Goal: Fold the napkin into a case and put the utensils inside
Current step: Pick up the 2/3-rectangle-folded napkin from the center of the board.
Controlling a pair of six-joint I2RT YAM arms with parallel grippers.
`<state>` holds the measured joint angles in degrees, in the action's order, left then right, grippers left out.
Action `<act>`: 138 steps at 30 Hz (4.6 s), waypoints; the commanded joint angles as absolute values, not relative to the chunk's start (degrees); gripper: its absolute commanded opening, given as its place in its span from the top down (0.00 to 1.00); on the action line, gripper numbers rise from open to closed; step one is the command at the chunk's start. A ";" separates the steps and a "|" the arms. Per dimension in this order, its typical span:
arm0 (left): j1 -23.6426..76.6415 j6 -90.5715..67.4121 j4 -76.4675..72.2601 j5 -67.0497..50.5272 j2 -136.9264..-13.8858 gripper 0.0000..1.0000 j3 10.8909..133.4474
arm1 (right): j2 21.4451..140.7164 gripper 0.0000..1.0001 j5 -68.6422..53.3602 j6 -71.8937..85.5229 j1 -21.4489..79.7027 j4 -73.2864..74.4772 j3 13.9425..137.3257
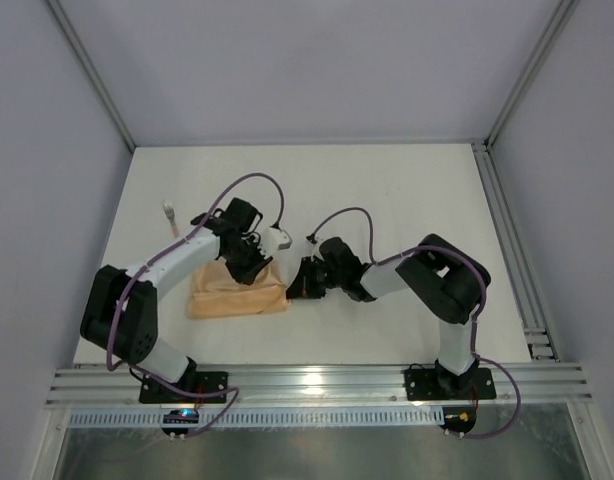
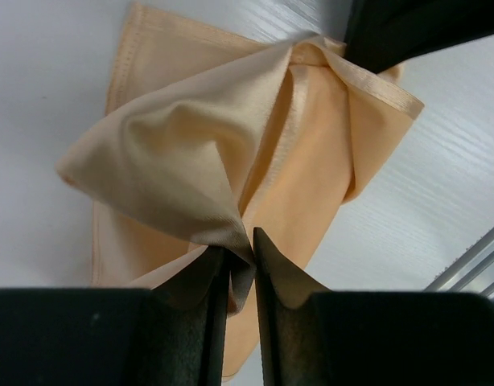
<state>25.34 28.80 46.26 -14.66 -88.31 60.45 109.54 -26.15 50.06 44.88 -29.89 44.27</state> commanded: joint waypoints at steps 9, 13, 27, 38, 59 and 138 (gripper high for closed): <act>26.99 23.56 46.58 -11.33 -85.60 0.52 61.25 | 107.05 0.97 -25.75 51.85 44.39 -30.50 43.51; 22.86 20.92 46.93 -13.27 -86.40 0.39 65.82 | 105.65 0.97 -25.05 51.68 44.21 -29.97 42.45; 16.53 25.40 54.41 -10.20 -77.26 0.38 57.49 | 99.68 0.97 -25.93 49.05 43.51 -28.31 36.74; 14.33 23.21 44.40 -5.54 -82.35 0.44 51.07 | 93.08 0.97 -29.45 40.27 44.12 -18.04 36.64; 10.90 24.79 42.01 -15.29 -83.23 0.50 49.66 | 100.81 0.57 -29.53 35.51 44.38 -19.95 42.98; -6.68 19.25 39.11 -13.98 -86.13 0.39 56.34 | 90.27 0.57 -22.32 23.71 44.55 5.39 55.56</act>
